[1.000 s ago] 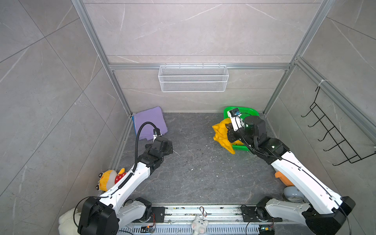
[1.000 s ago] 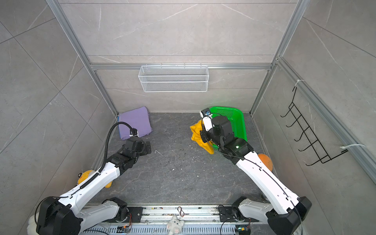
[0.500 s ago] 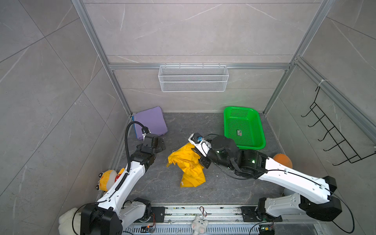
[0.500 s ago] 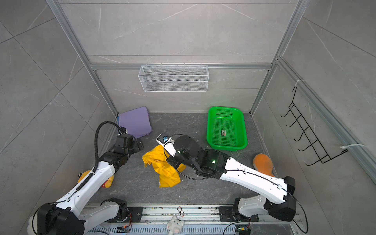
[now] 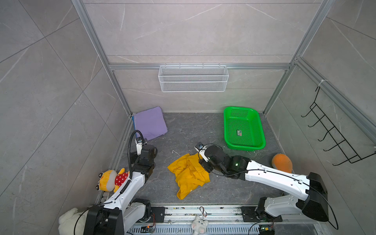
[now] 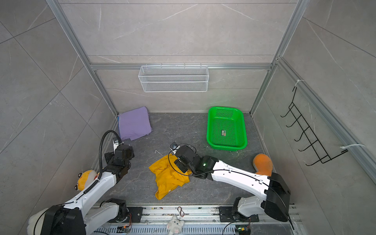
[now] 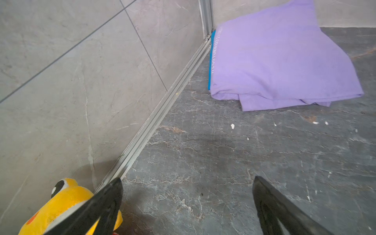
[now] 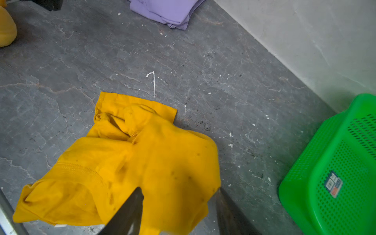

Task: Fold and stack t-shirts
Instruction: Place the T-shirt at the center of the table.

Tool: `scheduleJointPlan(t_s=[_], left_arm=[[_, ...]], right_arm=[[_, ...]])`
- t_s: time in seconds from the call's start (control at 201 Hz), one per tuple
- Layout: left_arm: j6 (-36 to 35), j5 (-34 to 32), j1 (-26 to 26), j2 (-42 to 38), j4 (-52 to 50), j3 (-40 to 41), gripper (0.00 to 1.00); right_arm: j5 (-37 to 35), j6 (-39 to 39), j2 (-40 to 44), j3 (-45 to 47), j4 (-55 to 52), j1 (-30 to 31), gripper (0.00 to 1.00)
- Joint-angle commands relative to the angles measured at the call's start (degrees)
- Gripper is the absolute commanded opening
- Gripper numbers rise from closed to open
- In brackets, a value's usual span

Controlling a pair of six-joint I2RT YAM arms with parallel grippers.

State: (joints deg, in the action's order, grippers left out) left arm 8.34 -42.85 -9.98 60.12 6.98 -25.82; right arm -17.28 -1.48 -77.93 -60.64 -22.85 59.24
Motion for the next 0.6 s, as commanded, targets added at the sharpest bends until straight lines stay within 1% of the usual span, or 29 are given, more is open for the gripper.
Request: scheduleJointPlan(t_s=[0.0,0.03,0.05,0.075,0.095,0.105,0.179,0.239,0.249,0.264,0.274,0.294,0.349,0.398,0.428,0.458,0.498,0.523,0.593], left_arm=[[-4.4,4.5,1.4,4.1,21.5,4.9,1.00],[-5.1,4.7,1.4,6.6,24.5,5.3,1.00],[-5.7,4.6,1.4,8.3,26.1,5.3,1.00],[-6.5,4.6,1.4,10.5,28.0,5.4,1.00],[-7.1,4.5,1.4,12.3,29.8,5.4,1.00],[-7.3,4.3,1.4,13.2,31.0,5.5,1.00],[-10.3,4.6,1.4,19.0,39.1,5.7,1.00],[-9.6,8.7,1.6,20.4,37.8,4.4,1.00],[-9.8,9.8,1.7,20.8,38.3,4.4,1.00],[-10.4,11.0,1.8,21.4,38.6,4.1,1.00],[-10.6,11.6,1.8,21.9,38.5,3.8,1.00],[-11.1,12.5,1.8,23.0,38.5,3.3,1.00],[-12.4,12.0,1.8,25.6,41.2,2.6,1.00],[-10.2,13.6,2.6,24.3,35.9,1.7,1.00],[-10.1,15.2,3.5,24.3,36.3,1.8,1.00],[-10.2,15.4,3.6,24.6,36.4,1.6,1.00],[-9.7,15.7,4.1,24.7,34.2,0.5,1.00],[-9.3,17.9,4.7,24.9,33.1,-0.1,0.99],[-8.1,20.7,6.8,25.9,28.4,-2.9,0.99]], right_arm=[[3.9,0.1,-0.3,1.5,1.4,-0.6,0.68],[4.5,0.1,0.0,1.9,1.0,-0.7,0.71],[5.0,0.1,0.4,2.1,0.9,-0.9,0.75],[5.6,0.0,0.9,2.5,0.7,-1.0,0.77],[6.0,-0.1,1.3,2.8,0.4,-1.2,0.84],[6.3,-0.2,1.6,3.0,0.3,-1.3,0.86],[7.3,-0.9,3.4,4.3,-1.1,-1.9,0.88],[7.2,-1.5,5.0,5.3,-2.7,-2.3,0.89],[7.2,-1.6,5.2,5.5,-2.8,-2.4,0.91],[7.2,-1.8,5.5,5.8,-3.0,-2.6,0.98],[7.1,-1.9,5.7,6.1,-3.2,-2.7,0.99],[7.1,-2.2,6.1,6.5,-3.2,-3.0,0.99],[7.5,-3.2,6.5,7.9,-3.4,-3.9,0.99],[7.8,-4.2,6.2,8.9,-3.4,-4.7,0.99],[7.8,-4.9,5.9,9.5,-3.1,-5.2,0.99],[8.1,-5.5,5.3,10.1,-2.5,-5.7,0.99],[9.2,-6.5,4.4,11.1,-1.3,-6.6,0.99],[10.2,-7.2,3.7,11.6,-0.5,-7.4,0.99],[11.6,-8.7,1.7,12.6,1.4,-8.7,0.99]])
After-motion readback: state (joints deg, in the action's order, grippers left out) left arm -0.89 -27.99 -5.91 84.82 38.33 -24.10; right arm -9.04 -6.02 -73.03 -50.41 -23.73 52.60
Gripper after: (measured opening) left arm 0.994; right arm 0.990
